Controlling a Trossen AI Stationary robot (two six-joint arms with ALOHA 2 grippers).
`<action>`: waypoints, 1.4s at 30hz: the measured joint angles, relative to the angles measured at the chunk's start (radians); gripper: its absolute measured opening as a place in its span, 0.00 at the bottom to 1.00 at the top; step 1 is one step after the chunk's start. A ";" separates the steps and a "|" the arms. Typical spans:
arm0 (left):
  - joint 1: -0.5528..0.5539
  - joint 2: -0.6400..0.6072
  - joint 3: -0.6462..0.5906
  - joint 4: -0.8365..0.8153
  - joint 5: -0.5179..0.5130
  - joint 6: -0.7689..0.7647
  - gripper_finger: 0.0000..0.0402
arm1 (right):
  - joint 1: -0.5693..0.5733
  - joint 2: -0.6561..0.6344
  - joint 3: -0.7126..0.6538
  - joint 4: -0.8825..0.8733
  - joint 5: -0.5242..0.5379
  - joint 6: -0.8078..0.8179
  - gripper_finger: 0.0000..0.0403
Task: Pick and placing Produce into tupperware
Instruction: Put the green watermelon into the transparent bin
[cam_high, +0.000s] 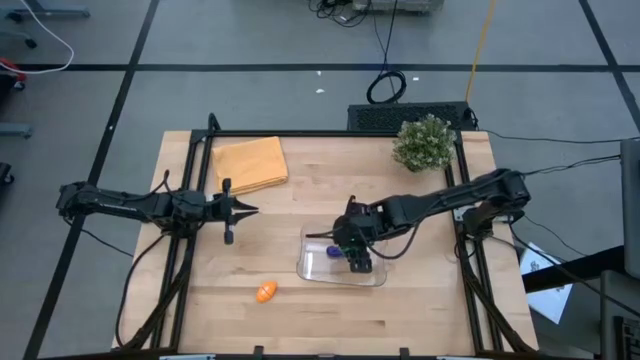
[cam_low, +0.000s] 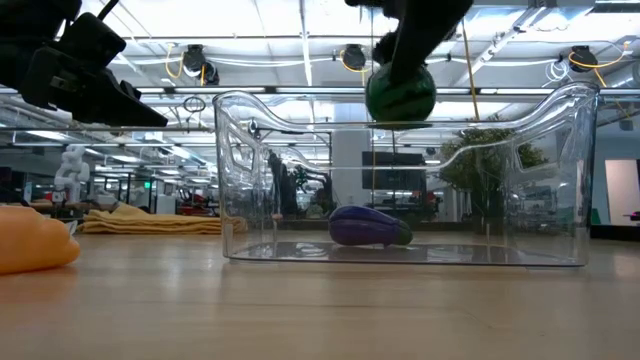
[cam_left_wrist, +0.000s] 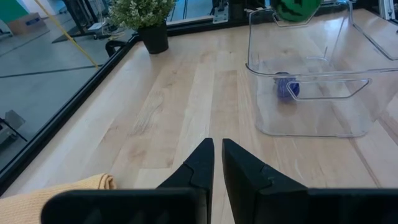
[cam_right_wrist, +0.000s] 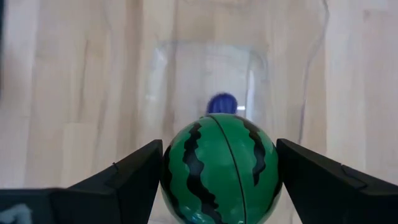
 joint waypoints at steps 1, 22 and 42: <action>0.000 0.000 0.000 -0.001 0.000 0.000 0.09 | 0.000 -0.015 -0.031 0.031 0.009 0.018 0.71; 0.000 0.000 0.000 0.001 0.000 0.002 0.09 | 0.005 -0.254 -0.412 0.399 0.033 0.232 0.71; 0.000 0.000 0.000 0.000 0.000 0.008 0.09 | 0.000 -0.236 -0.286 0.148 -0.061 0.054 0.71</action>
